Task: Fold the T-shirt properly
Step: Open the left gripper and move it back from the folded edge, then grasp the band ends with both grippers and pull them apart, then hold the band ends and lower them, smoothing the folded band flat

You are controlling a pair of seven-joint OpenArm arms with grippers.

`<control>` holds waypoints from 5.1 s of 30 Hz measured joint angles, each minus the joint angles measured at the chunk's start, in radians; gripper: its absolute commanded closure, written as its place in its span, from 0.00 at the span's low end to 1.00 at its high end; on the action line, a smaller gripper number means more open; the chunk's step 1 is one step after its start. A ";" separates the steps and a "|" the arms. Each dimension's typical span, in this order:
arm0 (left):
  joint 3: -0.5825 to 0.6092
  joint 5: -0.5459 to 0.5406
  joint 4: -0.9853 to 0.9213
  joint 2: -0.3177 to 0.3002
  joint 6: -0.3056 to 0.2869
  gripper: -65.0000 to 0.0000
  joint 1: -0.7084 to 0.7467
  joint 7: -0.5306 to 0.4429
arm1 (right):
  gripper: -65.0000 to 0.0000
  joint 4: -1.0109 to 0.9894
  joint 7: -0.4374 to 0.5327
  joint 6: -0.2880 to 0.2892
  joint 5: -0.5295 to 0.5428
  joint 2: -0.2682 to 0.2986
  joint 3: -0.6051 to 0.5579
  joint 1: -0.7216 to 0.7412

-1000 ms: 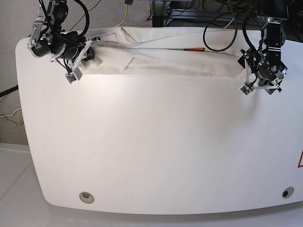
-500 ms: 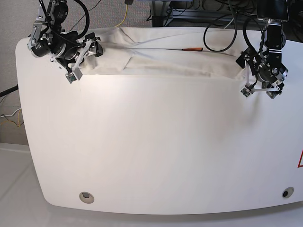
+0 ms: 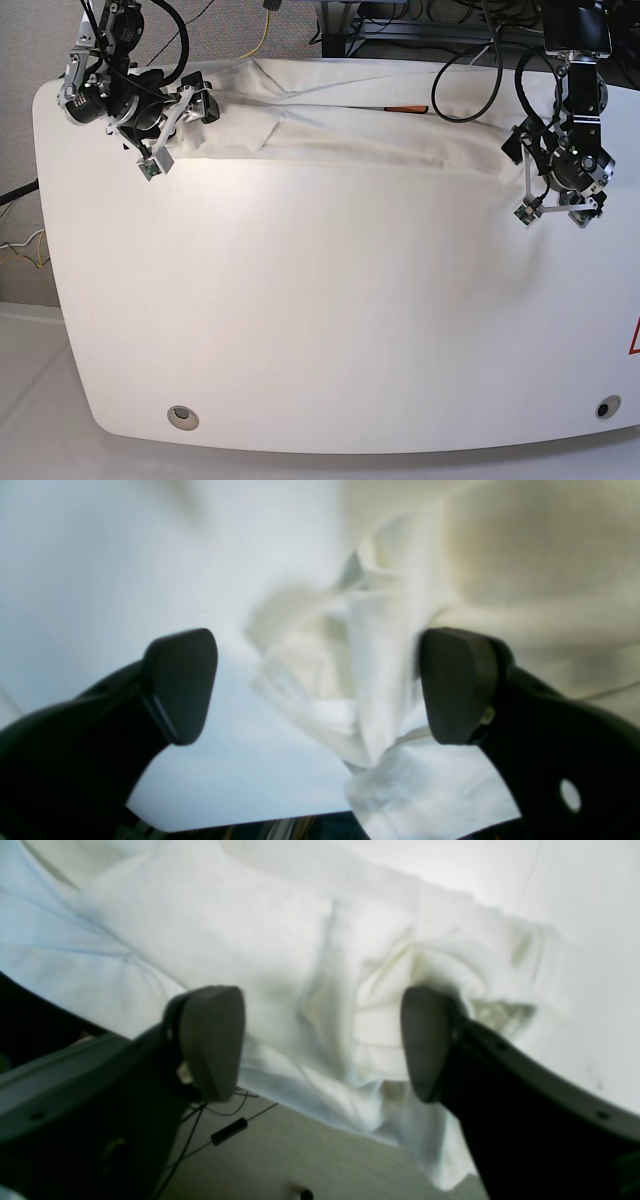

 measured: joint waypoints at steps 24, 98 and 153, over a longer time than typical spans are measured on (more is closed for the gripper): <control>-0.029 0.008 0.039 0.016 0.000 0.06 -0.034 0.008 | 0.27 0.001 0.002 -0.001 0.126 -0.002 0.092 0.041; -0.041 0.006 -0.187 0.103 0.012 0.88 0.055 -0.169 | 0.96 -0.056 -0.002 -0.003 -0.165 -0.077 -0.103 0.061; 0.003 -0.024 -0.360 0.110 0.034 0.88 -0.111 -0.280 | 0.96 -0.606 0.407 0.030 -0.066 -0.042 -0.269 0.370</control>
